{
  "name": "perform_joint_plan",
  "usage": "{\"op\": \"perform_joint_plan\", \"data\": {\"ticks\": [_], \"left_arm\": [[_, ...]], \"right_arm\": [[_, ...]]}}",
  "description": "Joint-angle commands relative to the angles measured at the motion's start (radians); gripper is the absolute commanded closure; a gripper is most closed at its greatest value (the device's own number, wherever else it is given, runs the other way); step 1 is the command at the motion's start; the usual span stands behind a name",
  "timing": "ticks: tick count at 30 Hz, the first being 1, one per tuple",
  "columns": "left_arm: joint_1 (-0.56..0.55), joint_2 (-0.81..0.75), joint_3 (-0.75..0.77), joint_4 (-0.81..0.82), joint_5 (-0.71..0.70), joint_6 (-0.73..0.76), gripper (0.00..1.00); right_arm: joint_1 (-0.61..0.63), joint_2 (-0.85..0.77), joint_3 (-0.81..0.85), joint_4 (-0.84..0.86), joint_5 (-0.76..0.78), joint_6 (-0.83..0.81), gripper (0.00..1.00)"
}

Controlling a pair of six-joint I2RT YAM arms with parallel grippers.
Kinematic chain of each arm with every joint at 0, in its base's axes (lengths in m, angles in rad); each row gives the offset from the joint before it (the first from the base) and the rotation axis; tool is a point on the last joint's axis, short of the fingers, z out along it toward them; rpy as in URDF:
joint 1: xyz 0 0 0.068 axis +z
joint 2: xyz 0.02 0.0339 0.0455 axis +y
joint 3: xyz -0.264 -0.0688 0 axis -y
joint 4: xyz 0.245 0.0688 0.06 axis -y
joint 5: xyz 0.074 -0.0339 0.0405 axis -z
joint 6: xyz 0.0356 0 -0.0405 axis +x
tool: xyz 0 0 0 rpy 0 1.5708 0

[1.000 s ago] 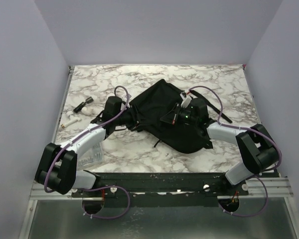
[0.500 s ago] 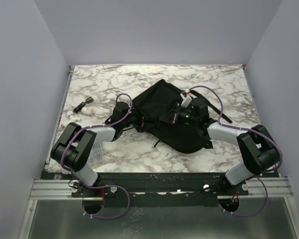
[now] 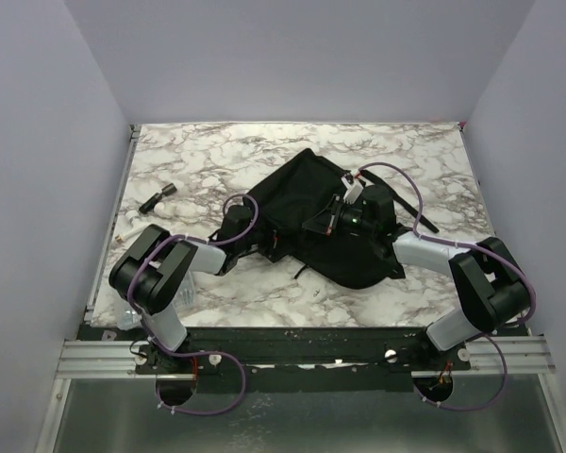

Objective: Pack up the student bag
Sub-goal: Zip the student bag at the center of the board.

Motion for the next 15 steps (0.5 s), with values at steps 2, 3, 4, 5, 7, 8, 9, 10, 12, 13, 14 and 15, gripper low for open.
{"op": "perform_joint_plan", "data": {"ticks": [2, 3, 4, 5, 7, 8, 9, 10, 12, 13, 14, 15], "left_arm": [[-0.006, 0.088, 0.030, 0.079, -0.133, -0.046, 0.46], [-0.006, 0.098, 0.028, 0.114, -0.146, -0.048, 0.51], [-0.006, 0.106, 0.023, 0.152, -0.156, -0.048, 0.56], [-0.006, 0.114, 0.018, 0.196, -0.165, -0.044, 0.63], [-0.006, 0.121, 0.010, 0.254, -0.172, -0.028, 0.78], [-0.006, 0.121, 0.006, 0.268, -0.173, -0.016, 0.88], [-0.006, 0.117, 0.004, 0.269, -0.170, -0.003, 0.98], [-0.006, 0.114, 0.000, 0.269, -0.164, 0.006, 1.00], [-0.006, 0.106, -0.018, 0.274, -0.149, 0.024, 1.00], [-0.006, 0.103, -0.031, 0.282, -0.147, 0.030, 1.00], [-0.006, 0.099, -0.049, 0.296, -0.143, 0.037, 1.00], [-0.006, 0.098, -0.065, 0.312, -0.139, 0.042, 1.00]], "right_arm": [[0.006, -0.035, 0.027, 0.035, -0.052, 0.019, 0.99], [0.006, -0.037, 0.025, 0.035, -0.052, 0.018, 0.99], [0.006, -0.039, 0.022, 0.033, -0.051, 0.019, 0.99], [0.006, -0.041, 0.021, 0.033, -0.050, 0.018, 0.99], [0.006, -0.044, 0.022, 0.023, -0.049, 0.009, 0.99], [0.004, -0.049, 0.026, 0.010, -0.044, 0.001, 0.99], [0.005, -0.057, 0.033, -0.020, -0.024, -0.018, 0.99], [0.004, -0.066, 0.046, -0.052, 0.007, -0.037, 1.00], [-0.007, -0.091, 0.071, -0.113, 0.061, -0.057, 1.00], [-0.026, -0.104, 0.078, -0.121, 0.068, -0.052, 1.00], [-0.050, -0.108, 0.086, -0.117, 0.056, -0.046, 1.00], [-0.085, -0.103, 0.102, -0.121, 0.036, -0.039, 1.00]]}}
